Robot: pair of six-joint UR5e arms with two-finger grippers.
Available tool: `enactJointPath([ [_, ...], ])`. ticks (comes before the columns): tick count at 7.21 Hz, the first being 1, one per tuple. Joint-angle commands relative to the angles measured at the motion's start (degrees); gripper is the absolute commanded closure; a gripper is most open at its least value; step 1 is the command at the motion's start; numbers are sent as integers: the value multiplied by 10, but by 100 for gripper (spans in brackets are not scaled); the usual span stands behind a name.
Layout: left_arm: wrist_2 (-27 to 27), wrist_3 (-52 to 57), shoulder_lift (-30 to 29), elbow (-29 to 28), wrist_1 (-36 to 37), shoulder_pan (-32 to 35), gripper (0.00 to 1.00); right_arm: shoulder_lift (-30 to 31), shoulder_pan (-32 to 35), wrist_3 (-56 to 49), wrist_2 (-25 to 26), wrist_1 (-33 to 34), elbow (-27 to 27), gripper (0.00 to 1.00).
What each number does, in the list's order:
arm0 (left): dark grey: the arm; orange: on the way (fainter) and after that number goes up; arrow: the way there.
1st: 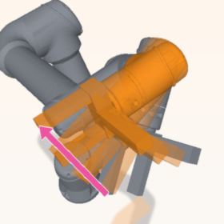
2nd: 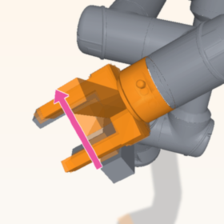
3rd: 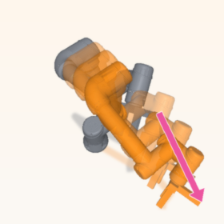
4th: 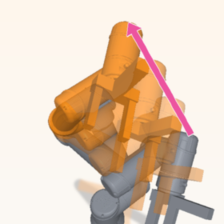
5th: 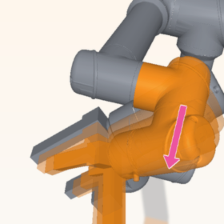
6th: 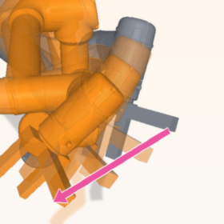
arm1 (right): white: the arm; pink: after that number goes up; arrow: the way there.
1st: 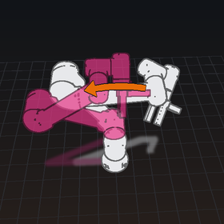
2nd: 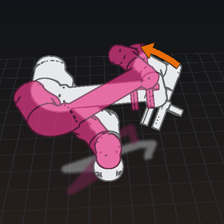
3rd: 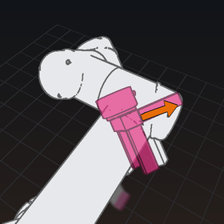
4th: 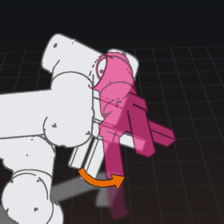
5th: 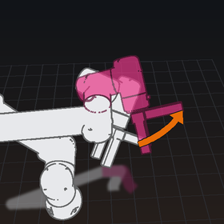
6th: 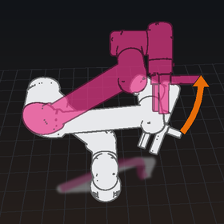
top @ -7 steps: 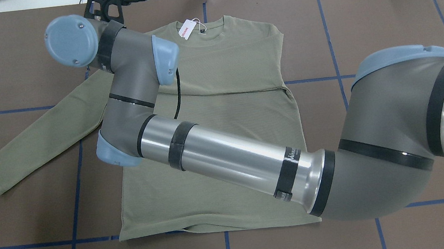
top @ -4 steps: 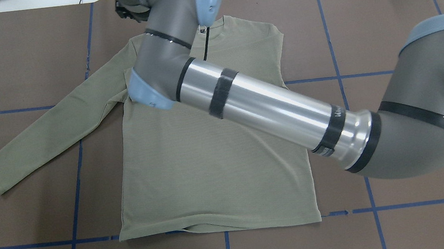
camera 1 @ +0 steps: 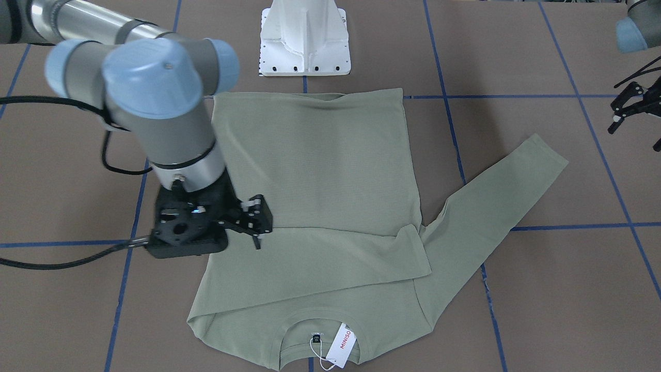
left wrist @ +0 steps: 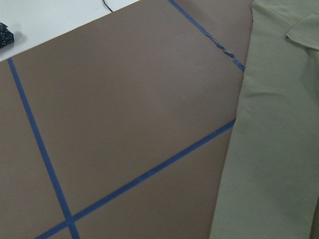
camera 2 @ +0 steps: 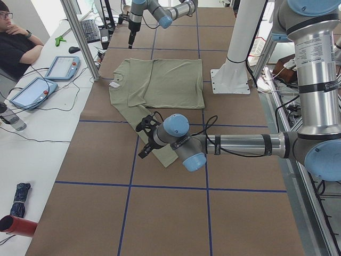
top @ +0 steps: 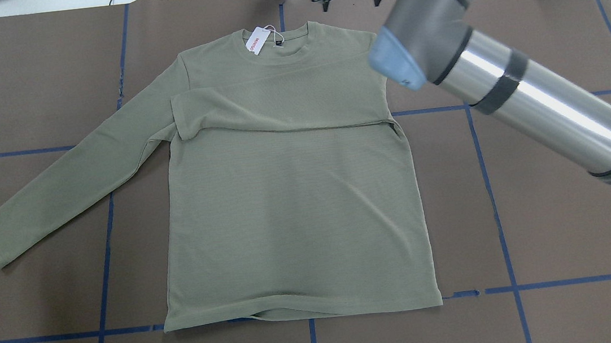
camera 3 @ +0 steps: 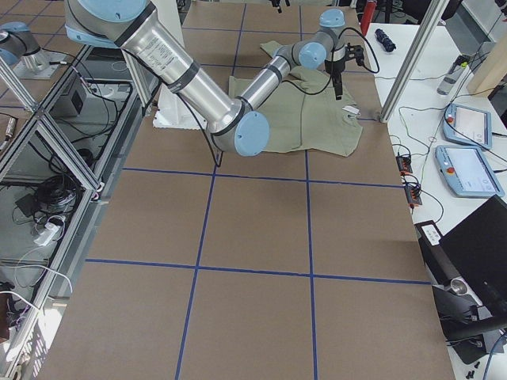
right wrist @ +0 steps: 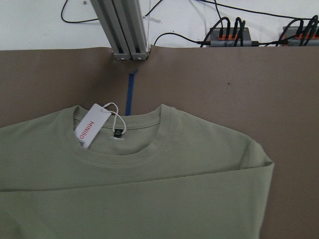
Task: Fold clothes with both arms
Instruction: 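Release the sleeve and withdraw the right gripper away from the shirt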
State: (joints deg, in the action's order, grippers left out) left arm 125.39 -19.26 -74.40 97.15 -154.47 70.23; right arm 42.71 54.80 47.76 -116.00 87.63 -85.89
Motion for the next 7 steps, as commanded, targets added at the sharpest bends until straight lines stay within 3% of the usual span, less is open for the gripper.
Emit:
enactJointPath([
  [1, -60, -39, 32, 3, -36, -92, 0, 152, 105, -171, -111, 3, -91, 0],
  [4, -152, -89, 40, 1, -36, -247, 0, 271, 184, -301, -160, 1, -128, 0],
  [7, -208, -89, 42, -17, -35, -301, 1, 296, 193, -314, -161, 2, -149, 0],
])
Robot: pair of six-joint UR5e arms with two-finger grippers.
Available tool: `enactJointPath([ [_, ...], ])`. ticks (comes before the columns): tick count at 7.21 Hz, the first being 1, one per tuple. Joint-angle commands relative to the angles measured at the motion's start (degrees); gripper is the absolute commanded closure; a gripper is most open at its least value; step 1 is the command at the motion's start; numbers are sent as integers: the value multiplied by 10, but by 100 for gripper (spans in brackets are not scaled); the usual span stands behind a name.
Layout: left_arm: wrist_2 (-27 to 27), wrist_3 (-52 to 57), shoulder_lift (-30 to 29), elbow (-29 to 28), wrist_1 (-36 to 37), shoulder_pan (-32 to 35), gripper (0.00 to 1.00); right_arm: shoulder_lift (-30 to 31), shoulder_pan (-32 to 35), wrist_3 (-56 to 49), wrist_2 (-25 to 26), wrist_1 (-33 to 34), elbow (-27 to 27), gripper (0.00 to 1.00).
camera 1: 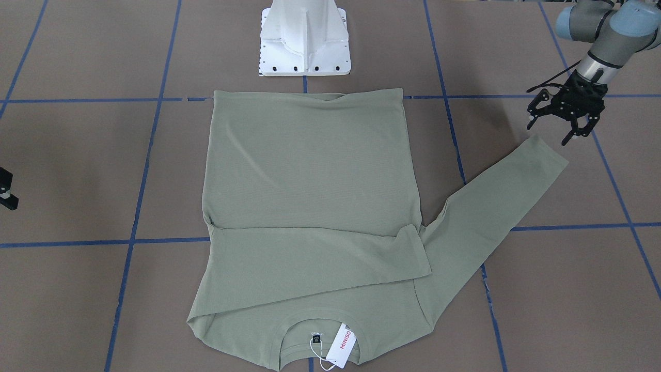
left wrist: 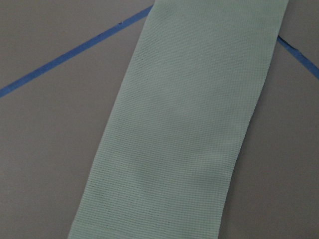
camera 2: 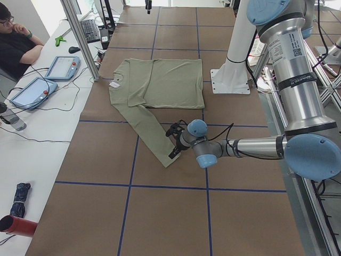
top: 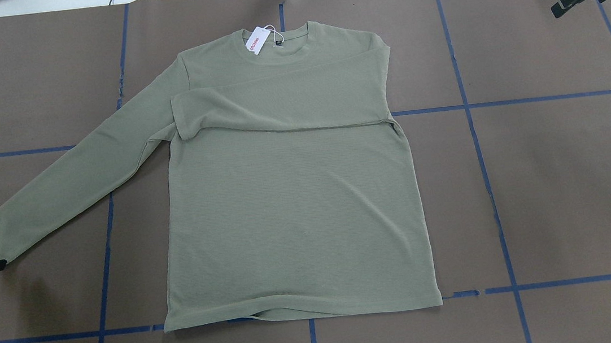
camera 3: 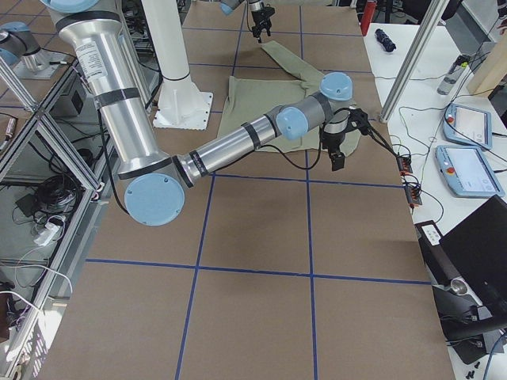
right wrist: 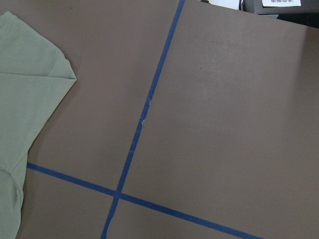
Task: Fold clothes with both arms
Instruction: 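Lower the left gripper to the cuff of the other sleeve and grasp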
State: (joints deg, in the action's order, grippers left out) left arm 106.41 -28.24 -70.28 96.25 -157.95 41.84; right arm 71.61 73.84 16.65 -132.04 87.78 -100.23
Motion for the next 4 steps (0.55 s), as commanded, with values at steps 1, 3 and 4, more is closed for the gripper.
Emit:
enactJointPath([
  [1, -35, 1, 1, -11, 0, -27, 8, 12, 3, -3, 1, -3, -6, 0],
  [3, -36, 1, 1, -16, 0, -29, 35, 12, 3, -3, 1, -4, -6, 0],
  [4, -36, 2, 1, -17, 0, -32, 37, 12, 3, -3, 3, -4, -6, 0],
])
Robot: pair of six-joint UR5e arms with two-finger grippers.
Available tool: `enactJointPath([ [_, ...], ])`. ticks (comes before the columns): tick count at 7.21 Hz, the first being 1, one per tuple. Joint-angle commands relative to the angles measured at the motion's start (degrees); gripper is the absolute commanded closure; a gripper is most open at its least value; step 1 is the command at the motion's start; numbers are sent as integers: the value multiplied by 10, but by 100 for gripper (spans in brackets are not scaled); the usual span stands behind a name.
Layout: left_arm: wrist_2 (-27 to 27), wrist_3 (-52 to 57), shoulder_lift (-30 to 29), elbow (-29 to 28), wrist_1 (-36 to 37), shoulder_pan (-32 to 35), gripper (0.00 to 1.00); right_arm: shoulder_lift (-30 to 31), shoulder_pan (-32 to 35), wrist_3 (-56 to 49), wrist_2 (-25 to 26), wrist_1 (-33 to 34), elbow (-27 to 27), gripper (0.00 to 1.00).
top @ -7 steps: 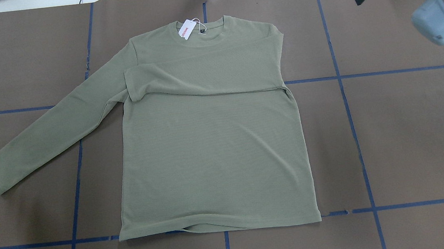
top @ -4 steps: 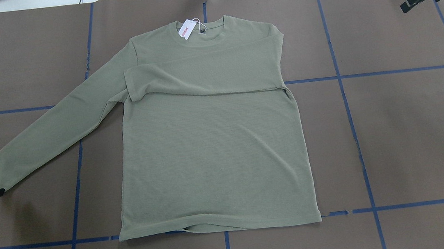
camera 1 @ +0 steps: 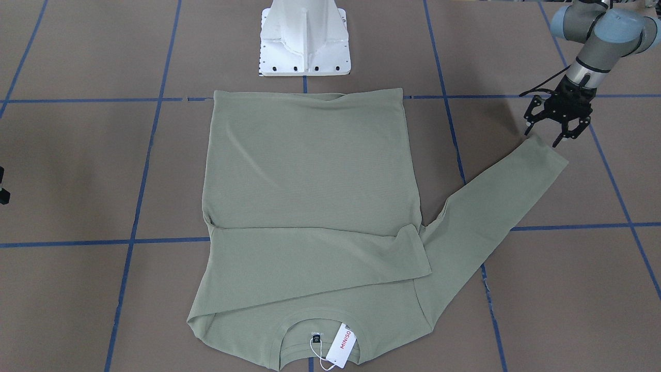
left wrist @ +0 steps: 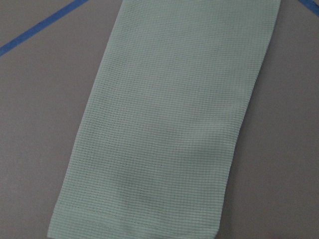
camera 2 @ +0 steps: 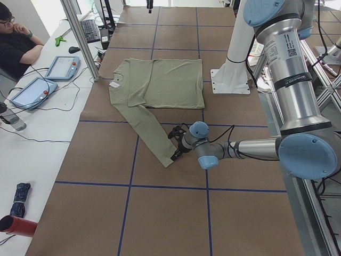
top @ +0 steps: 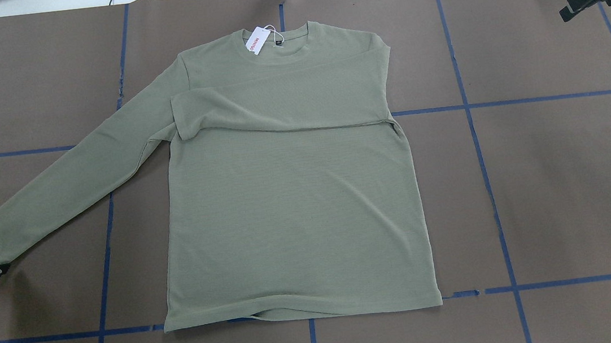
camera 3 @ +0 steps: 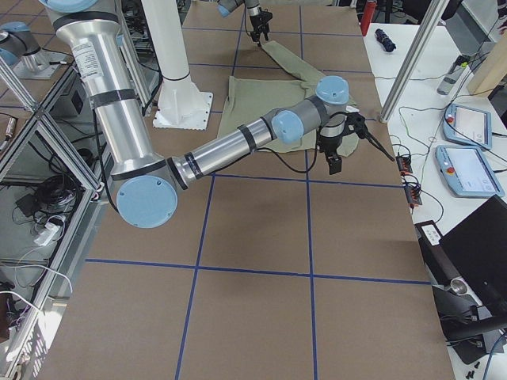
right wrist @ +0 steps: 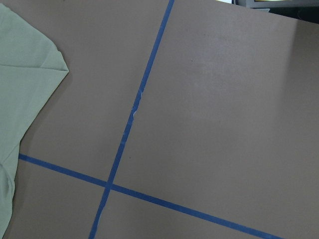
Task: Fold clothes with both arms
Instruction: 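Lower the left gripper to the cuff of the other sleeve and grasp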
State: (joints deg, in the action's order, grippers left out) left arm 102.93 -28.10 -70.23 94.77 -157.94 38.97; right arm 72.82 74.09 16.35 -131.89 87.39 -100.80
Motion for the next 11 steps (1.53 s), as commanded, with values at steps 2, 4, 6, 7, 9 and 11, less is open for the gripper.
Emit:
enactJointPath([
  [2, -1, 3, -1, -2, 0, -6, 37, 0, 0, 0, 4, 0, 1, 0],
  [4, -3, 3, -1, -2, 0, -8, 87, 0, 0, 0, 3, 0, 1, 0],
  [6, -30, 4, -2, 5, -2, -6, 100, 2, 0, 0, 4, 0, 1, 0],
  [7, -47, 8, -10, 20, -1, 0, 100, 19, 3, 0, 0, -2, 1, 0],
  [9, -25, 32, -66, 32, 4, 69, 100, 63, 18, -2, 3, -3, -11, 0],
  [11, 25, 0, -170, 31, 56, 143, 100, 90, 30, -16, 5, -4, -19, 0],
])
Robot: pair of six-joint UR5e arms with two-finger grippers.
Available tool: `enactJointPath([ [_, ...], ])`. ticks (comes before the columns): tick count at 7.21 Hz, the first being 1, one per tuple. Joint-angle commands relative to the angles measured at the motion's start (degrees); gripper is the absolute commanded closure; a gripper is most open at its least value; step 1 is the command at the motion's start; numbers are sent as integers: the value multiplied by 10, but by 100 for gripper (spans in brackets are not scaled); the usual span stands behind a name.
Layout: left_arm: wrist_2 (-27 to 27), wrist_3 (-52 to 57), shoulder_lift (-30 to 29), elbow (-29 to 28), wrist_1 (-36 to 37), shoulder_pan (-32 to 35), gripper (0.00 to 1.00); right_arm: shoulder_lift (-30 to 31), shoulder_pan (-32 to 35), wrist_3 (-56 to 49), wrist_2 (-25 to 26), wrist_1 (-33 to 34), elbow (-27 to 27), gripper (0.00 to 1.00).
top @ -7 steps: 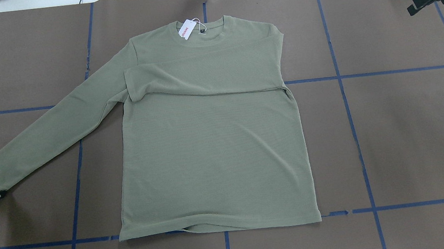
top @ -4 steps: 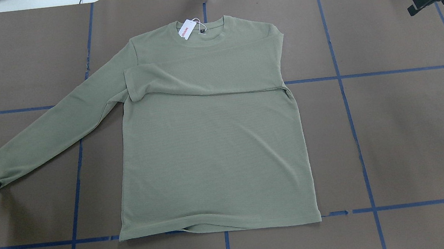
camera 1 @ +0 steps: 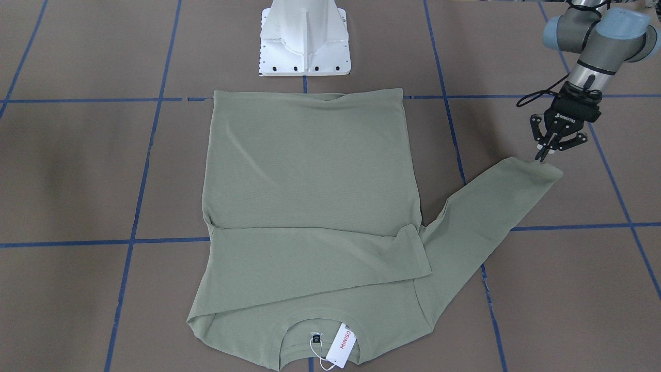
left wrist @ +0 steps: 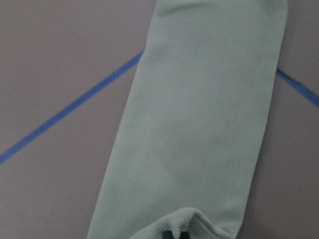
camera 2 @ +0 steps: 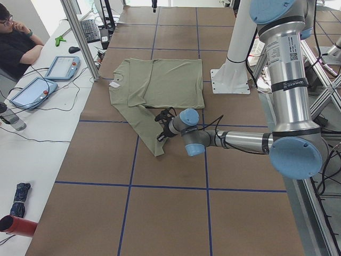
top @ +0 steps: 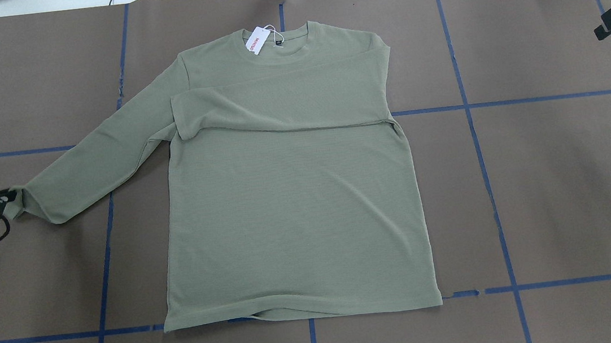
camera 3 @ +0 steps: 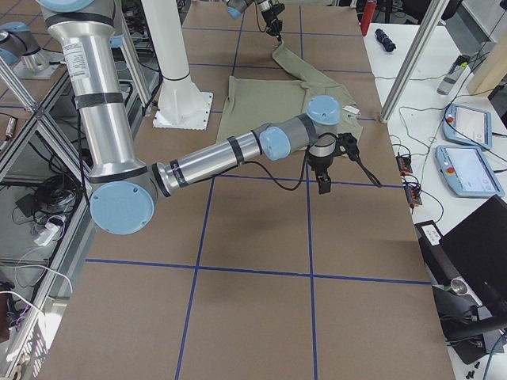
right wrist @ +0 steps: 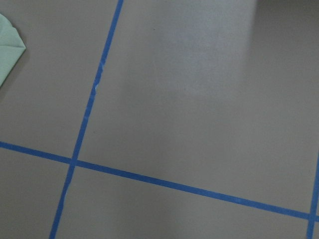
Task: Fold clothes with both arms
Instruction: 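Lower the left gripper to the cuff of the other sleeve and grasp, then fold the sleeve with the left gripper across the shirt toward the collar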
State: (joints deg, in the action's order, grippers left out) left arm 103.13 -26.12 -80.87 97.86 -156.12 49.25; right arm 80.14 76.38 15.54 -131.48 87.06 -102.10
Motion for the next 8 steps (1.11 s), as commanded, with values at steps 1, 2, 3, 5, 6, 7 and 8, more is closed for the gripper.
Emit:
enactJointPath([
  [1, 23, -50, -142, 1, 122, 41, 100, 21, 8, -8, 2, 0, -6, 0],
  [2, 21, -88, -236, -5, 211, 40, 100, 25, 11, -8, 2, 0, -6, 0],
  [3, 17, -132, -329, -12, 316, 37, 100, 29, 15, -8, 2, 0, -6, 0],
  [5, 5, -262, -490, -54, 436, -4, 100, 31, 17, -8, 2, 0, -6, 0],
  [6, -50, -310, -558, -101, 451, -39, 100, 31, 18, -8, 2, 0, -6, 0],
  [7, -110, -390, -636, -175, 449, -84, 100, 31, 18, -7, 2, 0, -6, 0],
  [8, -164, -420, -702, -241, 444, -121, 100, 30, 18, -6, 2, 0, -6, 0],
])
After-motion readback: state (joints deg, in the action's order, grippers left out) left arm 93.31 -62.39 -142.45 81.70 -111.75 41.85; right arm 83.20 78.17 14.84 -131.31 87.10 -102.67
